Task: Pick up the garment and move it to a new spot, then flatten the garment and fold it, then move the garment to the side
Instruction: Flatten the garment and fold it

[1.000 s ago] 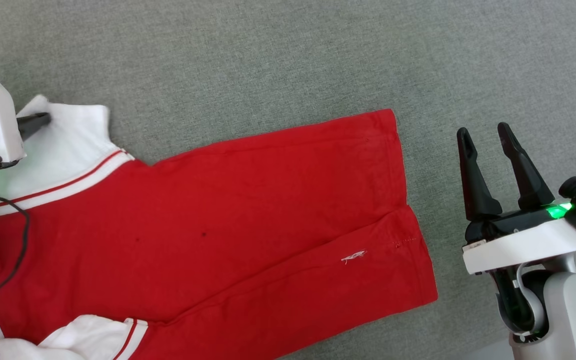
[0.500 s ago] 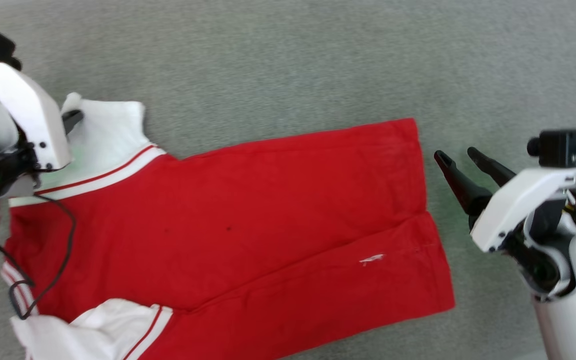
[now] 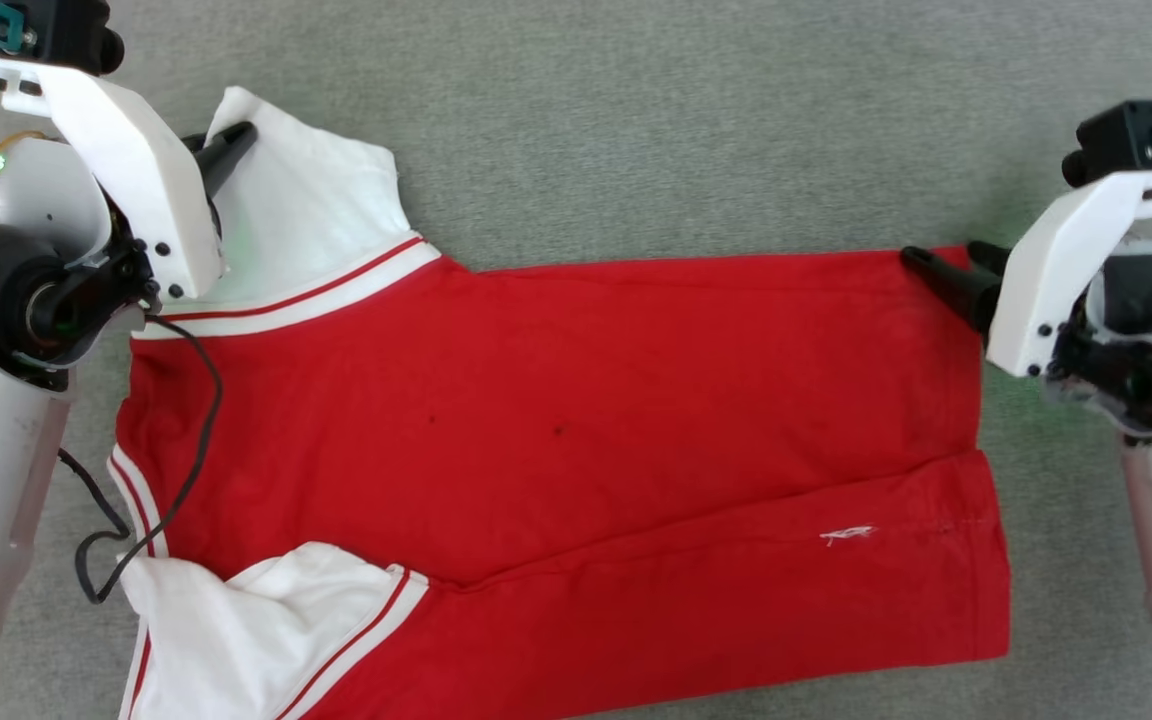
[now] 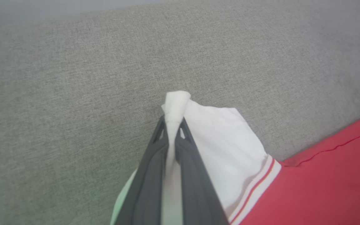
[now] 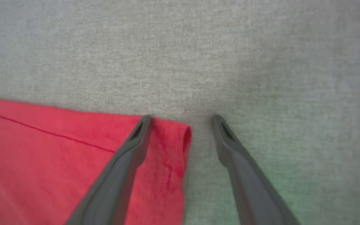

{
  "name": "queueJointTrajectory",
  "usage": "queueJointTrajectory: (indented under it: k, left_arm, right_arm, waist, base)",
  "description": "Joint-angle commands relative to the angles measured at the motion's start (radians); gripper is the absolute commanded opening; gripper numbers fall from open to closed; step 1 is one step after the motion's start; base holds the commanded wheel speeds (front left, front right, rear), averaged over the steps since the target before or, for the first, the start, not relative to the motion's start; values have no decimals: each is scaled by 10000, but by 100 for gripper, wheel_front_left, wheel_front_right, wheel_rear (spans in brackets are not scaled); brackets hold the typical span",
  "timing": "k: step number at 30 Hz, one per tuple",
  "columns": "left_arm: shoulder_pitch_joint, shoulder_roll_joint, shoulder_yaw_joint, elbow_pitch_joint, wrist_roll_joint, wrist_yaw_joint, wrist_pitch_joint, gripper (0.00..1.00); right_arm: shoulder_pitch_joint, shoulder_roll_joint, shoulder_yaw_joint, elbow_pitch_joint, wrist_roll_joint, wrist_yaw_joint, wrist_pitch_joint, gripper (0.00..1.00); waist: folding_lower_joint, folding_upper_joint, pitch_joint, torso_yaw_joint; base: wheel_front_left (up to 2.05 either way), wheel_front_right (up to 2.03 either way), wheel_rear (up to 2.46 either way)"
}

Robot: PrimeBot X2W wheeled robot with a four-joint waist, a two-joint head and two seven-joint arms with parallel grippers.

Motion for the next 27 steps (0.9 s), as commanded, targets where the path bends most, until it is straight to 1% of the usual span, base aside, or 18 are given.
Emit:
queueJointTrajectory:
  k: [1, 2, 3, 4, 5, 9, 12, 16, 22, 27]
  left_arm:
    - [-118, -20, 17, -66, 44, -41, -107, 0]
    - [-105, -29, 25, -73, 17, -59, -140, 0]
    - [-82, -32, 27, -77, -10, -78, -165, 0]
    - [-59, -30, 31, -86, -33, -89, -199, 0]
    - [-33, -39, 28, -86, -55, -78, -221, 0]
    - [144, -70, 64, 39, -137, -121, -392, 0]
    - [343, -113, 107, 179, -218, -161, -600, 0]
    - [869, -200, 221, 348, -369, -142, -1068, 0]
    - [2373, -316, 535, 208, -619, 25, -2031, 0]
    - [4101, -433, 739, -260, -864, 325, -2680, 0]
  right_arm:
    - [140, 121, 224, 451, -22, -4, 298, 100]
    - [127, 205, 282, 638, 2, -4, 461, 83]
    - [122, 241, 342, 835, 2, -2, 668, 33]
    - [100, 278, 391, 959, 14, -2, 752, 2]
    - [70, 321, 397, 1054, 54, -2, 809, 0]
    - [-110, 241, 418, 1067, -8, -1, 705, 0]
    - [-136, 53, 370, 856, -99, -1, 381, 0]
    - [42, -200, 288, 397, -220, -4, -312, 0]
    - [1124, -520, 62, -238, -369, -4, -1122, 0]
    - [2430, -635, -403, -721, -387, -4, -1466, 0]
  waist:
    - [-1, 0, 105, 142]
    - [-1, 0, 109, 168]
    - [-1, 0, 105, 189]
    - [-1, 0, 102, 208]
    - [-1, 0, 93, 231]
    - [-1, 0, -57, 283]
    - [-1, 0, -332, 310]
    - [-1, 0, -920, 347]
    - [-1, 0, -2111, 572]
    - [-1, 0, -3028, 869]
  base:
    - [0, 0, 0]
    - [0, 0, 0]
    - [0, 0, 0]
    - [0, 0, 0]
    - [0, 0, 0]
    - [0, 0, 0]
    - [0, 0, 0]
    - [0, 0, 0]
    - [0, 0, 0]
    - [0, 0, 0]
